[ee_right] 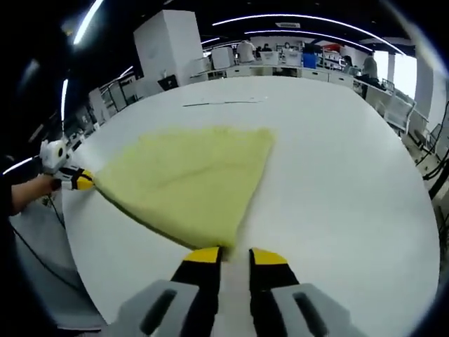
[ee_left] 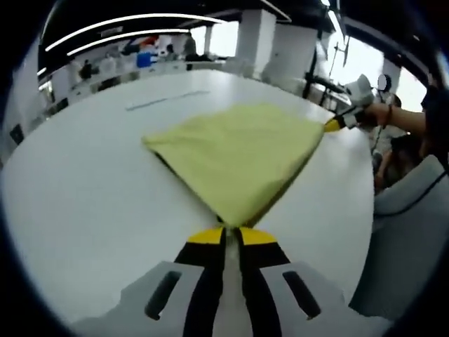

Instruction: Fold the garment on the visible template until the final outline fits inside the template.

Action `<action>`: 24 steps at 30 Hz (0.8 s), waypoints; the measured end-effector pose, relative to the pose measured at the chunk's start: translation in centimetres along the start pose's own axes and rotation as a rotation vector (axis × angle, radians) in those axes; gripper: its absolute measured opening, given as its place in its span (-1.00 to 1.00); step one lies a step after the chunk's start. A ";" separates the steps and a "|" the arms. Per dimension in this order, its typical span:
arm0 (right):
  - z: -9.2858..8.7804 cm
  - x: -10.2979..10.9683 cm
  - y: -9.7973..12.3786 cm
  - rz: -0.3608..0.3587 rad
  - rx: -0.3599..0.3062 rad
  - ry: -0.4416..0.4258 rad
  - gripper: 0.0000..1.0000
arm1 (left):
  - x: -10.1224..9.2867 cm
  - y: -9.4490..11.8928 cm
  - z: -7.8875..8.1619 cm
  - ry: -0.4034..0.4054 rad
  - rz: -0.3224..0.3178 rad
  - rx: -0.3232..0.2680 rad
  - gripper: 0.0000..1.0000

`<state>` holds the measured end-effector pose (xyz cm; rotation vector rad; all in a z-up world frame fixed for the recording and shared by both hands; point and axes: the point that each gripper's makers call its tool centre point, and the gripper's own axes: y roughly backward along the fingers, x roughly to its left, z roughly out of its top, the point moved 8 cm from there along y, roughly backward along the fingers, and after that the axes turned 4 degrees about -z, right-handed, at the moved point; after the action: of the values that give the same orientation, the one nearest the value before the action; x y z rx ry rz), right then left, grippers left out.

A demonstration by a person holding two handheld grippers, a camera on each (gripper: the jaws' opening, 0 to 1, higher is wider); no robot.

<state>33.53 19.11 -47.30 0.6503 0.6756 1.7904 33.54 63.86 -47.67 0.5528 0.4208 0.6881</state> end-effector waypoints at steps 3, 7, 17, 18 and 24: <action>0.6 0.0 0.3 -0.006 -0.015 -0.011 -0.29 | -0.4 0.4 0.4 0.101 0.022 -0.027 -0.52; 1.8 0.8 1.0 -0.008 -0.046 -0.008 0.12 | -0.8 1.5 1.2 0.145 0.024 -0.079 -0.15; 4.3 2.9 3.6 0.009 -0.128 -0.013 0.66 | -2.5 4.7 3.3 0.194 0.032 -0.209 0.49; 4.4 3.0 3.8 0.009 -0.131 -0.016 0.70 | -2.5 4.9 3.4 0.189 0.034 -0.214 0.54; 5.1 4.5 5.8 0.036 -0.171 -0.007 0.96 | -3.7 6.2 4.5 0.171 0.045 -0.233 0.86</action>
<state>32.11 22.50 -39.10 0.5560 0.5015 1.8550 30.41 63.74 -39.79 0.2853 0.4808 0.8191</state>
